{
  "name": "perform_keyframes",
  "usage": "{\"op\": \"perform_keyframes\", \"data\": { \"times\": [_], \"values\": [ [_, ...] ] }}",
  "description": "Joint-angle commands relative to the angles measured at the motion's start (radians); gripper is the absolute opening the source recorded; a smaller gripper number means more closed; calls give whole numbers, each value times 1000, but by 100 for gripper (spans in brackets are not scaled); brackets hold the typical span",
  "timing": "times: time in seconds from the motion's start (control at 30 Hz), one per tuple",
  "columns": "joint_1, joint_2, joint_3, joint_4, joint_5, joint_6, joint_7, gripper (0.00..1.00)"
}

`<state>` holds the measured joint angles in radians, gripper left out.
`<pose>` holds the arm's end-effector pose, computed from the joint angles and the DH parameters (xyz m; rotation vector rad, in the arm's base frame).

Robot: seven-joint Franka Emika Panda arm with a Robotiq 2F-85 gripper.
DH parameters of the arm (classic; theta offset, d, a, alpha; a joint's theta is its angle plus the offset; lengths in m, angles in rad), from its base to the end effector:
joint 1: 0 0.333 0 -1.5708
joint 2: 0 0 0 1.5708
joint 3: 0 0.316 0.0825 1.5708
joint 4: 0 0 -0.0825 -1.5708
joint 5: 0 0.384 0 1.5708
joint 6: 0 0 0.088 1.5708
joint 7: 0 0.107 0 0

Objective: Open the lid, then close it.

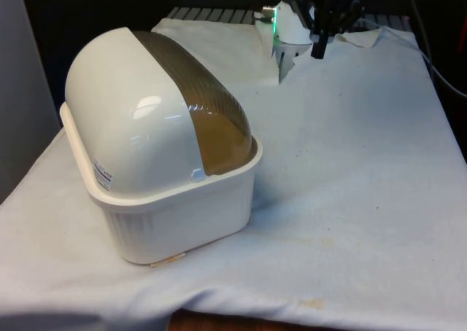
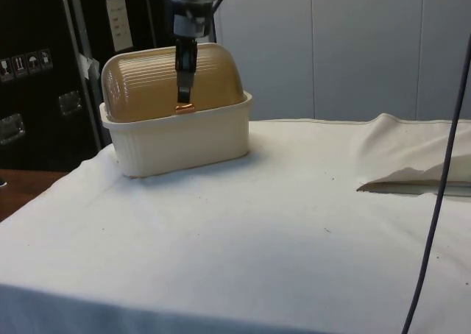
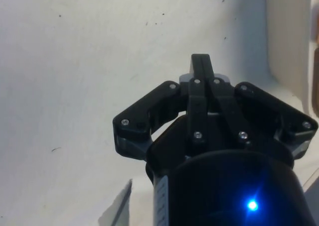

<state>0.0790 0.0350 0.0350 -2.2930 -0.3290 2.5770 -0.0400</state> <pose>0.5361 0.0669 0.3594 2.8583 0.5952 0.3737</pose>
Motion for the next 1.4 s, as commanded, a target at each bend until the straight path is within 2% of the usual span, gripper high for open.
{"op": "perform_keyframes", "data": {
  "times": [0.0,0.1,0.13,0.17,0.4,0.43,0.47,0.7,0.73,0.77,0.83,1.0,1.03,1.07,1.33,1.37],
  "values": [
    [-2,2,-4,-4,-31,18,14,0],
    [-2,9,-8,-7,-58,30,17,0],
    [0,10,-4,-3,-33,15,3,0],
    [-2,12,-9,-7,-65,33,18,0],
    [-2,28,-16,-9,-115,54,26,0],
    [-1,29,-10,-7,-88,40,8,0],
    [-2,30,-17,-9,-122,57,28,0],
    [-2,46,-23,-14,-180,78,48,0],
    [-1,46,-16,-12,-146,63,27,0],
    [-1,48,-24,-14,-187,80,51,0],
    [-1,52,-26,-16,-211,86,61,0],
    [-1,59,-29,-17,-250,90,80,0],
    [-1,61,-21,-15,-218,76,60,0],
    [-1,61,-29,-17,-259,90,84,0],
    [-1,76,-36,-14,-340,91,131,0],
    [-1,76,-28,-16,-310,78,113,0]
  ]
}}
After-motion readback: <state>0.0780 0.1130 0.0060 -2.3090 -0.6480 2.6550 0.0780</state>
